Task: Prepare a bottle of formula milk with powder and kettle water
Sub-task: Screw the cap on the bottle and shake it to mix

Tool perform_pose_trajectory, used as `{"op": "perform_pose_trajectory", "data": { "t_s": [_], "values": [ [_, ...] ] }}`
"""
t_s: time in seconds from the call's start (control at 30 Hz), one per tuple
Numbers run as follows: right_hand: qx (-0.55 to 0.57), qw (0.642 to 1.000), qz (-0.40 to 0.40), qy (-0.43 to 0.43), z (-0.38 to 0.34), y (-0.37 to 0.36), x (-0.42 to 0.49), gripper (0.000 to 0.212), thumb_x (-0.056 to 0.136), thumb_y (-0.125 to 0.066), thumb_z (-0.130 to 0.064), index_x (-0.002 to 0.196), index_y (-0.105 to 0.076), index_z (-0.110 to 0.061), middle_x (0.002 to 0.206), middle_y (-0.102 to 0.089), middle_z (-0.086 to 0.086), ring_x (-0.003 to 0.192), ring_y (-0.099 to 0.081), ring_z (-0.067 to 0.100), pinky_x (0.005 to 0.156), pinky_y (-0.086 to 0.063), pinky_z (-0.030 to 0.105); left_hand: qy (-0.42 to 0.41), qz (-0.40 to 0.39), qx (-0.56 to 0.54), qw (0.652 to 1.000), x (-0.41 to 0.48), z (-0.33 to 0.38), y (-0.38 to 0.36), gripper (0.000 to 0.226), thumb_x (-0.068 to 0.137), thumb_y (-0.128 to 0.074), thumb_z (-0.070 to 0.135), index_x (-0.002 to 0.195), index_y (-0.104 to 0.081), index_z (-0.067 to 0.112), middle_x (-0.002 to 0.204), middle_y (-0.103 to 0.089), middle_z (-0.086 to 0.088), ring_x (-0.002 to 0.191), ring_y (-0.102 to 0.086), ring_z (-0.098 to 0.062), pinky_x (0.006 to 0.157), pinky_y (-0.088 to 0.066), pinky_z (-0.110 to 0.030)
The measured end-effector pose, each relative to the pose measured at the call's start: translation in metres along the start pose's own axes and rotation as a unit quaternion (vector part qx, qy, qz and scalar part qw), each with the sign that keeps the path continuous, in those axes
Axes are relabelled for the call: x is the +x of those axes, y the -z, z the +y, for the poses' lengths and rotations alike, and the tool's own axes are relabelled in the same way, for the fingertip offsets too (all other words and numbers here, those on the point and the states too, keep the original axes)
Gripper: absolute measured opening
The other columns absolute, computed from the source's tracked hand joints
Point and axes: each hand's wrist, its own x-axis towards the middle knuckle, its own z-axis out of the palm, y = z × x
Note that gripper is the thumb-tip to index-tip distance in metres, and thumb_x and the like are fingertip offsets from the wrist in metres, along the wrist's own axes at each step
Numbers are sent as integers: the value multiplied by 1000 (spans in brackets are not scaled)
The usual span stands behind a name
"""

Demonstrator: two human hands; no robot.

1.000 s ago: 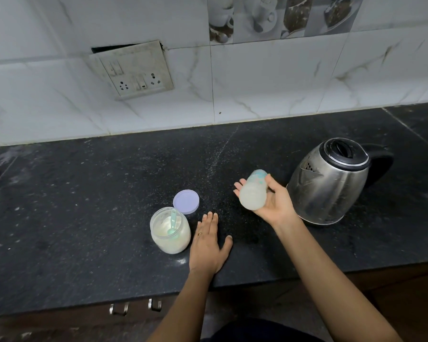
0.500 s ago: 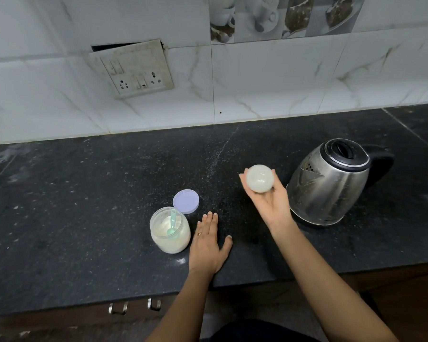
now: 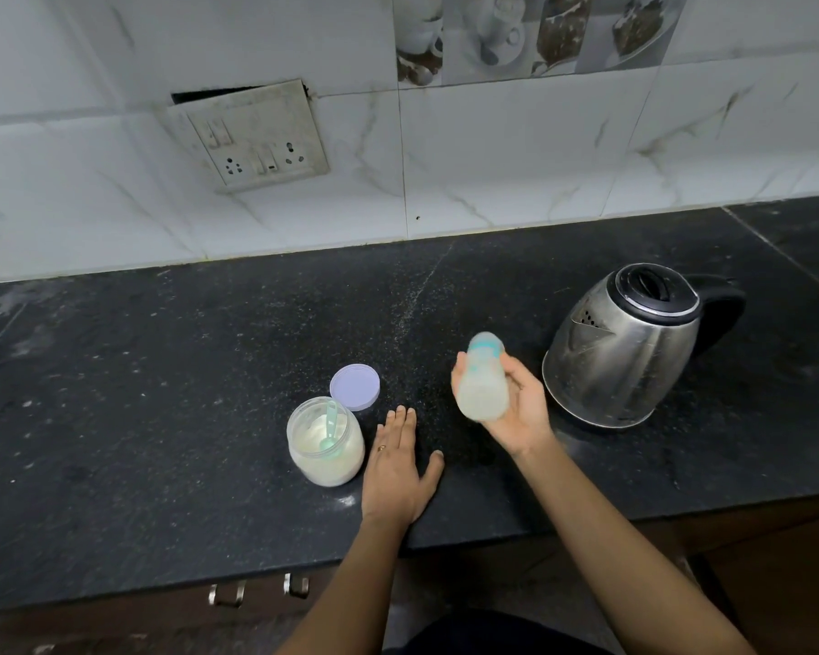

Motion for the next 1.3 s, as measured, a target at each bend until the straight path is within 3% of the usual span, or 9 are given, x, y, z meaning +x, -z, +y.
{"op": "perform_pose_trajectory", "data": {
  "t_s": [0.1,0.2,0.27,0.53,0.7,0.87,1.07,1.2,1.3],
  "values": [
    [-49,999,-11,-8,2,-5,-4,90,69,-74,-11,147,-31,-18,114,-56,19,85,-62,29,74,-55,41,-1,2,-1,1000,0,-1,0,82,84,-21,60,152,-19,14,160,-17,-3,148,-7,-14,118,6,-25],
    [77,997,-4,9,-3,1,3,92,46,-90,0,128,-50,-5,111,-59,22,91,-65,33,77,-57,45,2,4,-1,1000,0,0,0,83,84,-21,60,152,-20,13,160,-18,-4,148,-9,-15,118,6,-25],
    [89,995,-46,-26,-3,-10,-3,85,58,-83,0,133,-43,-3,112,-57,21,89,-64,30,77,-57,43,1,3,-2,1000,0,0,1,83,84,-21,60,152,-20,13,160,-18,-4,148,-9,-15,118,6,-25],
    [74,992,102,-14,-8,-33,2,78,68,-77,-55,126,-53,-8,103,-59,10,78,-64,20,61,-59,31,3,1,-1,1000,-1,0,1,81,85,-22,59,152,-20,13,160,-18,-4,148,-9,-15,117,7,-24],
    [81,988,128,4,-10,-42,-2,47,82,-72,-27,120,-52,-9,111,-56,17,93,-62,29,67,-60,41,3,1,-7,1000,-1,1,2,83,84,-21,60,152,-20,13,159,-18,-4,148,-9,-15,116,7,-24],
    [-32,988,150,-1,-19,-48,-2,30,95,-55,-35,114,-52,-12,110,-56,14,90,-57,26,85,-49,43,3,1,-12,1000,-1,1,3,83,83,-20,60,152,-19,13,160,-18,-4,148,-8,-14,115,9,-21],
    [-25,997,-18,65,-22,-38,-12,73,84,-65,-20,147,-30,-12,137,-50,24,118,-56,41,94,-50,51,2,1,-10,1000,0,1,2,83,84,-20,60,152,-20,13,160,-18,-3,148,-8,-14,116,9,-21],
    [56,992,4,110,-22,-42,-10,43,92,-56,-15,132,-42,-8,131,-48,27,110,-58,42,78,-54,58,4,-2,-9,1000,0,1,2,83,84,-20,61,152,-19,14,160,-17,-3,148,-7,-14,115,9,-21],
    [30,997,-32,64,-17,-44,-16,60,83,-66,-16,138,-41,-7,138,-45,22,108,-61,37,79,-55,54,2,1,-11,1000,1,1,3,81,85,-22,60,152,-19,14,160,-17,-2,148,-7,-13,115,10,-21]
  ]
}}
